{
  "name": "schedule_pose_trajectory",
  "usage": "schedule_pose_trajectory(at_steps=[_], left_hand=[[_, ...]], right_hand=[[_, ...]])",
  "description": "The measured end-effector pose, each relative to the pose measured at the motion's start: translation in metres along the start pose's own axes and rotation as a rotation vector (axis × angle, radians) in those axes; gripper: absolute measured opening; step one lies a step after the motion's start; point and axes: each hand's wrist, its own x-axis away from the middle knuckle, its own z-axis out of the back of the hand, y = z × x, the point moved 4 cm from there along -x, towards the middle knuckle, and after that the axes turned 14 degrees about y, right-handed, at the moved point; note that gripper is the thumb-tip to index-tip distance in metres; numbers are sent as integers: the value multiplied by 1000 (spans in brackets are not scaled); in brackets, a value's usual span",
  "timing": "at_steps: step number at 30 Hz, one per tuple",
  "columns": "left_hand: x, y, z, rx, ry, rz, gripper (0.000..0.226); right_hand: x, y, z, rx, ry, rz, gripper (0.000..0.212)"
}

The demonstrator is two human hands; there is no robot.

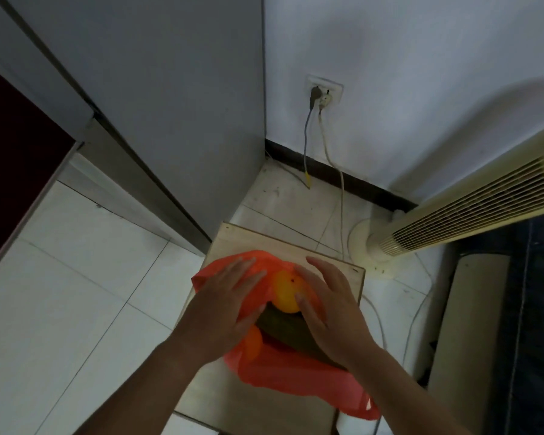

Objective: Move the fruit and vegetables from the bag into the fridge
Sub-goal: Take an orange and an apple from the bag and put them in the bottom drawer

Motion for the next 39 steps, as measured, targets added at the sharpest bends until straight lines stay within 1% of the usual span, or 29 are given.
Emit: schedule_pose_trajectory(at_steps=[4, 7, 9, 11, 12, 14, 16, 17, 19, 21, 22, 23, 25, 26, 27, 30, 32, 33, 35, 36, 37, 38, 39], left_hand=[[-12, -21, 2, 104, -4, 94, 80], [-16, -31, -1, 222, 26, 114, 73], [-15, -37, -5, 341, 90, 168, 63], [-14, -41, -7, 487, 184, 280, 54], [-14, -42, -9, 560, 238, 364, 52], [-11, -45, -15, 698, 315, 570, 38], [-6, -49, -22, 783, 332, 786, 23], [-5, -50, -24, 784, 330, 837, 21], [-2, -52, -25, 775, 307, 857, 28], [-2, -51, -20, 782, 234, 806, 43], [-2, -51, -15, 762, 202, 726, 49], [-2, -51, -8, 704, 182, 603, 56], [-4, -49, 5, 556, 168, 370, 70], [-4, -49, 7, 511, 165, 307, 72], [-5, -47, 8, 503, 160, 291, 70], [-6, -44, 8, 555, 154, 332, 58], [-3, -50, 8, 565, 172, 343, 52], [0, -53, 11, 565, 187, 346, 56], [5, -59, 19, 537, 237, 372, 72], [7, -59, 26, 481, 276, 380, 73], [8, -56, 34, 408, 328, 355, 67], [8, -48, 43, 314, 393, 258, 58], [6, -35, 51, 201, 447, 107, 47]], right_hand=[[0, -6, -16, -64, -110, 26, 57], [-12, 5, -26, -141, -117, -77, 62], [-19, 13, -31, -181, -128, -149, 63], [-22, 16, -35, -225, -161, -199, 58], [-22, 16, -37, -243, -181, -212, 53], [-19, 15, -40, -255, -204, -203, 47], [-17, 16, -40, -239, -205, -181, 46], [-17, 17, -38, -220, -210, -168, 48], [-16, 14, -33, -146, -200, -102, 52], [-16, 5, -24, -50, -133, 18, 56], [-16, -1, -21, -7, -107, 71, 57], [-15, -6, -19, 23, -98, 103, 56], [-15, -17, -17, 40, -103, 123, 55], [-16, -23, -16, 30, -109, 130, 55], [-17, -31, -16, 7, -125, 131, 54], [-21, -53, -22, -110, -196, 79, 51], [-25, -58, -30, -121, -233, 62, 51], [-27, -57, -35, -102, -255, 70, 51], [-29, -52, -42, -47, -299, 94, 52], [-29, -49, -43, -23, -312, 100, 53], [-29, -48, -44, -11, -316, 102, 54], [-30, -48, -44, -9, -315, 103, 54], [-30, -48, -43, -13, -315, 105, 54]])
